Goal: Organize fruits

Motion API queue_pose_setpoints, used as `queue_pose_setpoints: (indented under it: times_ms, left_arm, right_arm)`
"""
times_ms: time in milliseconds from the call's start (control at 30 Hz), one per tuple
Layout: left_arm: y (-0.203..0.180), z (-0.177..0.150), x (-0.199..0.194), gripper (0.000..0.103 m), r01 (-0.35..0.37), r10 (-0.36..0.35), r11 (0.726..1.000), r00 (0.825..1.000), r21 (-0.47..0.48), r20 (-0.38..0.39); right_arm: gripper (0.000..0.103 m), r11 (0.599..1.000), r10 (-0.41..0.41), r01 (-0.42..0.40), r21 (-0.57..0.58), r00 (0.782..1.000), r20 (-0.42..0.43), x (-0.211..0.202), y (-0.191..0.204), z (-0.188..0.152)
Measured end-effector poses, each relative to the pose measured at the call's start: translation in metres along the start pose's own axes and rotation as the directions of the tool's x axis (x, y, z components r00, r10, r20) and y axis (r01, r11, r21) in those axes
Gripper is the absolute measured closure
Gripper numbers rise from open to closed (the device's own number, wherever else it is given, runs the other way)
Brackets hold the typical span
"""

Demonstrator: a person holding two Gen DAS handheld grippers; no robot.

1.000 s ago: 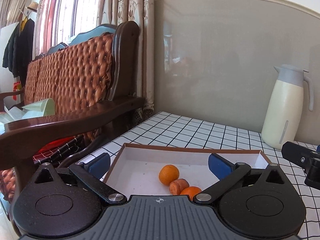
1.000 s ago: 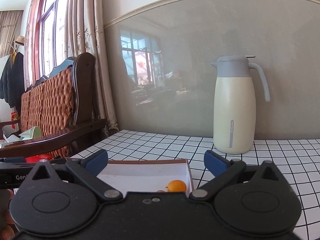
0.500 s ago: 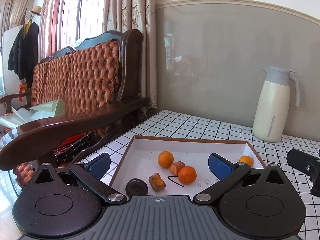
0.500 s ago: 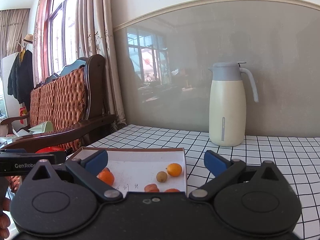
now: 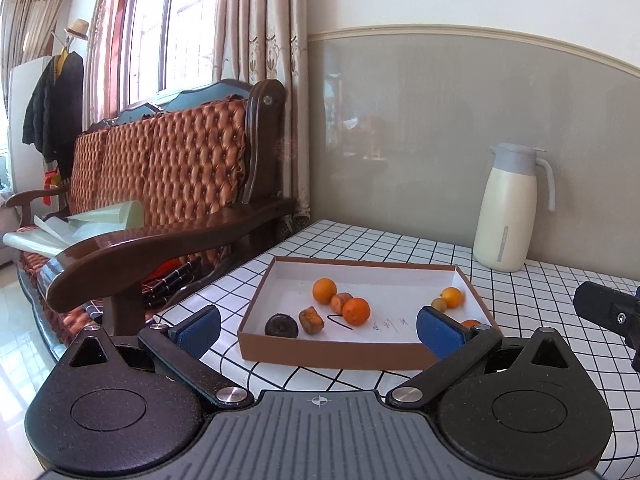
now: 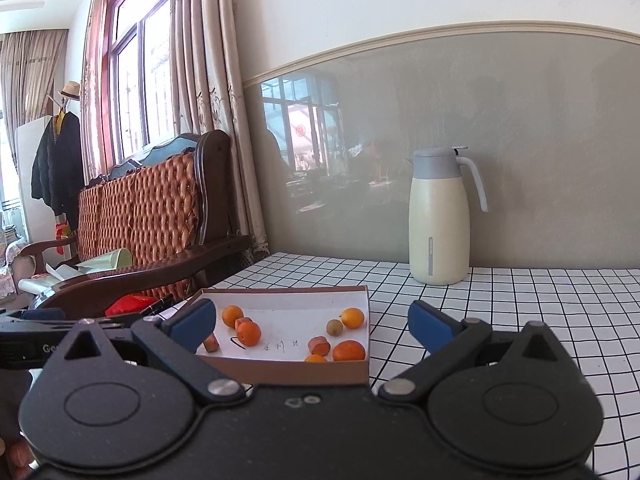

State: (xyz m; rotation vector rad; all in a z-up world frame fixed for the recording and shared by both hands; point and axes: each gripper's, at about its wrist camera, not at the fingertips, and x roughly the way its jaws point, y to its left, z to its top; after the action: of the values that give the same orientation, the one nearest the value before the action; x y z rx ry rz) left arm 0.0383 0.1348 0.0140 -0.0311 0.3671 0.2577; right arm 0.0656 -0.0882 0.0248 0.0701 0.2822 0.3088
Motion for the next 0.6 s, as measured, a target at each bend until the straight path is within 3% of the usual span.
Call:
queue_pose_setpoints:
  times_ms: [267,600]
  left_arm:
    - [0.003,0.007,-0.023,0.0,0.018,-0.018,1.0,0.999,0.006,0.031]
    - [-0.004,0.011,-0.016,0.0,0.023,-0.023,1.0,0.999,0.017,0.029]
  right_arm:
    - [0.006,1.0,-0.015,0.015,-0.006,1.0,0.026,-0.018,0.009,0.007]
    - [0.006,1.0,-0.017,0.016,0.014,1.0,0.022,-0.014,0.003,0.006]
